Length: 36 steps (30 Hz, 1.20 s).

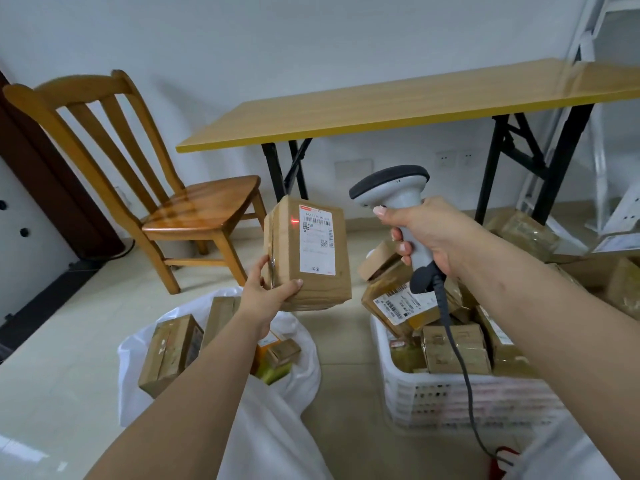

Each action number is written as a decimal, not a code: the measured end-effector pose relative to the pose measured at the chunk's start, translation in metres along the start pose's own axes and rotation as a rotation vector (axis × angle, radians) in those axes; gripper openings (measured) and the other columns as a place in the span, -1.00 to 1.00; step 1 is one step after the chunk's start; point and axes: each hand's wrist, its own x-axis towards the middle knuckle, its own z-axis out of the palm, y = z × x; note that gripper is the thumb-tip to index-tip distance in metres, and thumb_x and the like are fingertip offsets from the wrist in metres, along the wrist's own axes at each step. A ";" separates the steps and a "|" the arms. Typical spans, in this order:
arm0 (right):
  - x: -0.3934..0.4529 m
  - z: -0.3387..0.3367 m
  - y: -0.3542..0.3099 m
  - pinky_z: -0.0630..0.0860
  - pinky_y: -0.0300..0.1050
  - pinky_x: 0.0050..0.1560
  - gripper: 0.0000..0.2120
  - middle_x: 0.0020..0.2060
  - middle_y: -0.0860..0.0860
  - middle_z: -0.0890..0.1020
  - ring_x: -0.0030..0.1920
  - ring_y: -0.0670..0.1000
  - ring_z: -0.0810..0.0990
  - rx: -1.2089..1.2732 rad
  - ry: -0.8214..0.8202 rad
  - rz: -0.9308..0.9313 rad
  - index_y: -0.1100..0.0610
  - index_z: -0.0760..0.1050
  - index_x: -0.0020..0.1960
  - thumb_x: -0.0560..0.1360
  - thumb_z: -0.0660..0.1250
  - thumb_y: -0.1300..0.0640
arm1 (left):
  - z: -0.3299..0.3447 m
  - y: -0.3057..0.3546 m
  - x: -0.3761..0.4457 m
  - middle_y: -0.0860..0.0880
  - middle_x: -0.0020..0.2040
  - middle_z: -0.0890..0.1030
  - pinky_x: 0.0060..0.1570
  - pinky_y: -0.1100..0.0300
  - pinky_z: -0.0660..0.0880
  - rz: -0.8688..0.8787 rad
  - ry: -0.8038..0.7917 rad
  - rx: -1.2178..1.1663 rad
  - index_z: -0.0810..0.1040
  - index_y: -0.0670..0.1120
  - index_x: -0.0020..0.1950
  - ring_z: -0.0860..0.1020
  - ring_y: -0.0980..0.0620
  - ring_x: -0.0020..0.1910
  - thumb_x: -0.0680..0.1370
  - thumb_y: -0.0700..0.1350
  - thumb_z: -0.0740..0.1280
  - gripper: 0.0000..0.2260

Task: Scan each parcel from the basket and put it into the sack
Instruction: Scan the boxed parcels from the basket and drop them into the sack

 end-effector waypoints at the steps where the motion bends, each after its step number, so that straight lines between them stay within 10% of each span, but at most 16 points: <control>1: 0.000 0.000 0.000 0.38 -0.17 -0.47 -0.79 -0.38 0.05 0.45 -0.47 -0.06 0.34 -0.003 0.004 0.004 0.20 0.43 -0.06 0.52 0.42 0.10 | 0.001 -0.001 0.000 -0.07 0.29 0.48 0.28 -0.12 0.48 0.001 0.000 0.003 0.27 0.17 0.47 0.49 -0.08 0.25 0.36 -0.18 0.58 -0.20; 36: 0.017 0.020 0.011 0.38 -0.27 -0.56 -0.76 -0.41 0.00 0.44 -0.51 -0.09 0.34 0.014 -0.013 0.123 0.19 0.44 0.01 0.51 0.42 0.07 | -0.018 -0.026 0.002 -0.09 0.32 0.43 0.27 -0.07 0.48 -0.052 0.052 -0.021 0.23 0.15 0.51 0.46 -0.10 0.26 0.37 -0.18 0.57 -0.17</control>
